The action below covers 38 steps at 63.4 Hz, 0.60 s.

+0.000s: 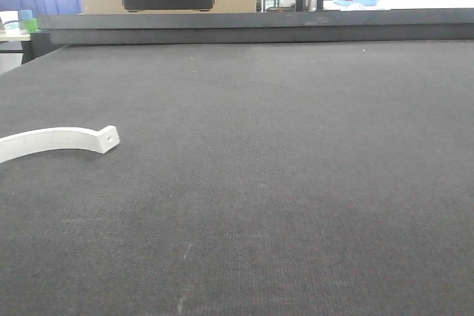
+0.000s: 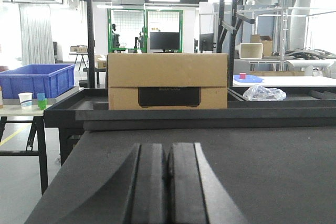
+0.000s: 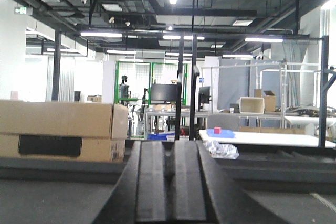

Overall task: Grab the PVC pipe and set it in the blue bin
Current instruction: 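Reach both grippers down toward the white curved PVC pipe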

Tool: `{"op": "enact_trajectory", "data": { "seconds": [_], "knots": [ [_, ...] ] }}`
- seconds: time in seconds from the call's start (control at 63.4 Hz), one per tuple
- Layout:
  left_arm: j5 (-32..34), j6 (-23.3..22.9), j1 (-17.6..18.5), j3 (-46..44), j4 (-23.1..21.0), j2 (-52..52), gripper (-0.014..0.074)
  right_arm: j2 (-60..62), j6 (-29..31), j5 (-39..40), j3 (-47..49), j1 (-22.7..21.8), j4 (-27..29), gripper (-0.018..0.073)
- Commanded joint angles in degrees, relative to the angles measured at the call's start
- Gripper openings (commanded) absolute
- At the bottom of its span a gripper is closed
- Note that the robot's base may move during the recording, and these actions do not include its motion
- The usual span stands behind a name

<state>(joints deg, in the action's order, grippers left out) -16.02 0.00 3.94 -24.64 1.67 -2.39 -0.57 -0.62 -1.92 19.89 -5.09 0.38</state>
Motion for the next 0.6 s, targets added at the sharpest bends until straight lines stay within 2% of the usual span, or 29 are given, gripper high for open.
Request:
{"op": "enact_trajectory", "data": {
  "seconds": [0.0,0.095,0.205,0.3,0.379,0.584],
  "knots": [
    [-8.9,0.0,0.3,-8.8,-0.4,-4.8,-0.0111,-3.0,0.2,-9.1,7.5,-0.4,-0.1,-0.0167],
    [-14.0,0.0,0.3,-15.5,-0.4,-13.0,-0.0111,-9.0,0.2,-19.1,14.7,-0.4,-0.1,-0.0167],
    [-16.6,0.0,0.3,-22.0,-0.4,-23.8,-0.0111,-18.4,0.2,-30.6,21.4,-0.4,-0.1,-0.0167],
    [-18.4,0.0,0.3,-26.3,-0.4,-32.6,-0.0111,-26.8,0.2,-36.9,26.2,-0.4,-0.1,-0.0167],
    [-19.6,0.0,0.3,-29.0,-0.4,-40.2,-0.0111,-34.1,0.2,-40.5,28.7,-0.4,-0.1,-0.0167],
    [-19.0,0.0,0.3,-30.0,-1.0,-54.5,-0.0111,-47.8,0.2,-42.9,29.8,-0.4,0.2,-0.0167]
  ]
}}
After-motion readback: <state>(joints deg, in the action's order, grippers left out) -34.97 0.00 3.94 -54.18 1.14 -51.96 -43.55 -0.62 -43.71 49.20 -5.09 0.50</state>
